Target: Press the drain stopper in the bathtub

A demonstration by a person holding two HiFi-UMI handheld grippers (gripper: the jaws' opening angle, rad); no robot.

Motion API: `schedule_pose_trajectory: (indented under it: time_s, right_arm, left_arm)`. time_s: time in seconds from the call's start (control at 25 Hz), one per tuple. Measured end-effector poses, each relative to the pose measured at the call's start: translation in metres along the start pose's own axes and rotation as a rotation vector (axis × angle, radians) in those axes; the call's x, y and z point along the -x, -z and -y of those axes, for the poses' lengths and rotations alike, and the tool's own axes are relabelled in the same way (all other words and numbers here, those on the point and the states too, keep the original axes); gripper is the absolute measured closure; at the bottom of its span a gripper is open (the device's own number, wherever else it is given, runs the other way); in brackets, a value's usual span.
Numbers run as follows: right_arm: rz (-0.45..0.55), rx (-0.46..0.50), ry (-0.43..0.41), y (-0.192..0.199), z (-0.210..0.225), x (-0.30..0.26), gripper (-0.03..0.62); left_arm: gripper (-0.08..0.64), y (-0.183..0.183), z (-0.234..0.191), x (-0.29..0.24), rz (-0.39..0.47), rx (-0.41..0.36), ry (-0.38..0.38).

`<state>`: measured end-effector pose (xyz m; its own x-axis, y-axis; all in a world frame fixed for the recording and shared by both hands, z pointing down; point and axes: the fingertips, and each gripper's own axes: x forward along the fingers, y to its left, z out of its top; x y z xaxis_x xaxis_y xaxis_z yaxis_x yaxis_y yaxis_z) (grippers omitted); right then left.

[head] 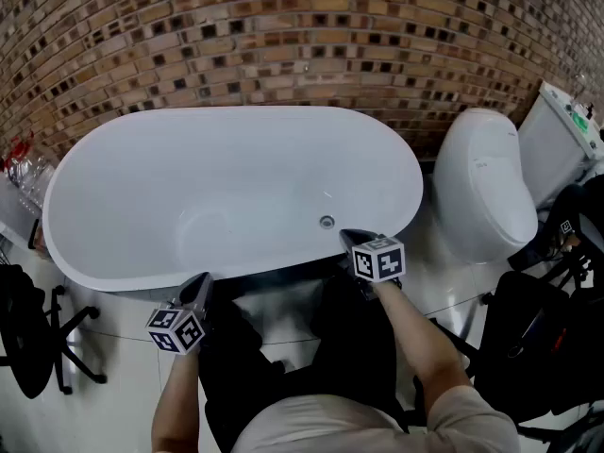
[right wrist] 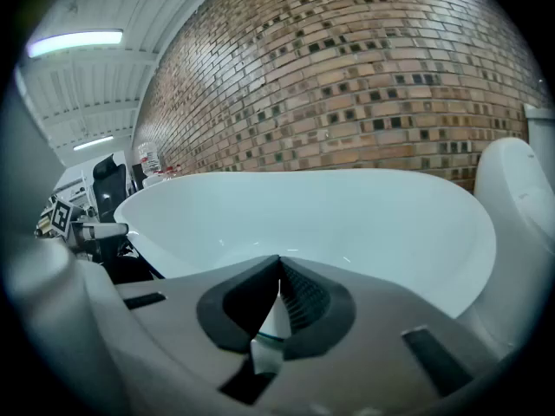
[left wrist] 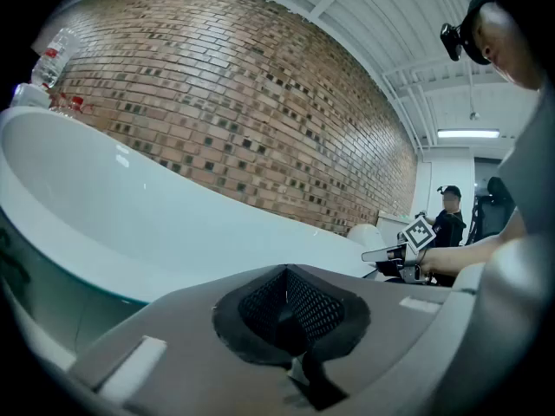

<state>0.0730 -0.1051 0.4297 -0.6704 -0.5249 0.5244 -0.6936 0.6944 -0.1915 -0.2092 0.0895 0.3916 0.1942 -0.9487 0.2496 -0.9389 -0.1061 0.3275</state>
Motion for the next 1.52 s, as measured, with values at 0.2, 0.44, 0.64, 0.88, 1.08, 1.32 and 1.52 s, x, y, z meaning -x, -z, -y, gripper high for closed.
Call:
schedule_pose_trajectory:
  time_s: [0.2, 0.44, 0.64, 0.88, 1.08, 1.32, 1.52]
  right_arm:
    - [-0.02, -0.007, 0.034, -0.001, 0.006, 0.01, 0.577]
    - [-0.017, 0.067, -0.015, -0.028, -0.011, 0.023, 0.578]
    - [-0.014, 0.159, -0.02, -0.062, -0.019, 0.03, 0.577]
    - [-0.004, 0.238, -0.026, -0.099, -0.029, 0.028, 0.578]
    - [0.003, 0.285, -0.017, -0.122, -0.033, 0.025, 0.578]
    - [0.009, 0.301, -0.012, -0.142, -0.031, 0.018, 0.578]
    - [-0.003, 0.314, -0.013, -0.152, -0.026, 0.005, 0.577]
  left_arm:
    - [0.554, -0.019, 0.023, -0.011, 0.006, -0.066, 0.061]
    - [0.554, -0.057, 0.052, -0.014, 0.005, -0.149, 0.106]
    - [0.554, -0.094, 0.073, -0.014, 0.034, -0.19, 0.133]
    - [0.554, -0.12, 0.095, -0.023, 0.057, -0.224, 0.171]
    - [0.554, -0.13, 0.105, -0.033, 0.059, -0.245, 0.192]
    - [0.554, -0.142, 0.11, -0.046, 0.054, -0.282, 0.204]
    - [0.554, -0.16, 0.114, -0.06, 0.036, -0.352, 0.208]
